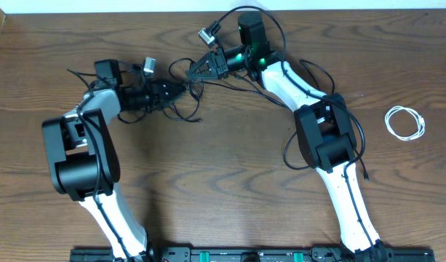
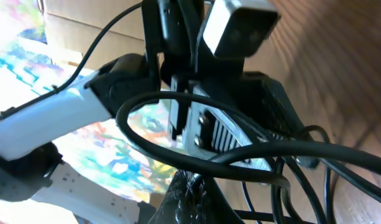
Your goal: Untangle cables
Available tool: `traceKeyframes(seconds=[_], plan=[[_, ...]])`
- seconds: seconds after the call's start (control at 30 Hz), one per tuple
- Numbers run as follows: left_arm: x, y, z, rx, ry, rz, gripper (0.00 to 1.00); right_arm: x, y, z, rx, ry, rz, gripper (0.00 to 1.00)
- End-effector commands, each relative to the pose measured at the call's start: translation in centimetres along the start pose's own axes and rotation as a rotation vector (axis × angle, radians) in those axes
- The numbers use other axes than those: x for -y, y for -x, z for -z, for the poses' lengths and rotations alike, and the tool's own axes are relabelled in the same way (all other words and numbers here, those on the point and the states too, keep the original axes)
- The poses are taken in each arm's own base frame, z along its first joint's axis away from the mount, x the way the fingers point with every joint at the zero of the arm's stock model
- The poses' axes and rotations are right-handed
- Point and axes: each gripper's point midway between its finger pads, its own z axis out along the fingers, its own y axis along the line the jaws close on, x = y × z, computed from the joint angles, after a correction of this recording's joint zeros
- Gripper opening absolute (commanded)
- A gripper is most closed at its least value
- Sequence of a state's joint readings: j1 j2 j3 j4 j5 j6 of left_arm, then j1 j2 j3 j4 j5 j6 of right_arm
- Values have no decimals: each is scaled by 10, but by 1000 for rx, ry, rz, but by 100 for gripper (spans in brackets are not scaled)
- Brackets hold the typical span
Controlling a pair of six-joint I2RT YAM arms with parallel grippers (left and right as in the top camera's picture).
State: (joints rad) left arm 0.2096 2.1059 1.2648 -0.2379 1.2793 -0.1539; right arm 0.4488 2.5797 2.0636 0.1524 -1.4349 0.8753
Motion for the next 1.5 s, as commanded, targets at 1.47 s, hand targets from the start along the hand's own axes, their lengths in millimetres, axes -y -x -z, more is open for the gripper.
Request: traceKeyframes(seconds=[1.47], plan=[[-24,-15,-13,-32,142,109,12,-102,23,-3,30,116,228,1]])
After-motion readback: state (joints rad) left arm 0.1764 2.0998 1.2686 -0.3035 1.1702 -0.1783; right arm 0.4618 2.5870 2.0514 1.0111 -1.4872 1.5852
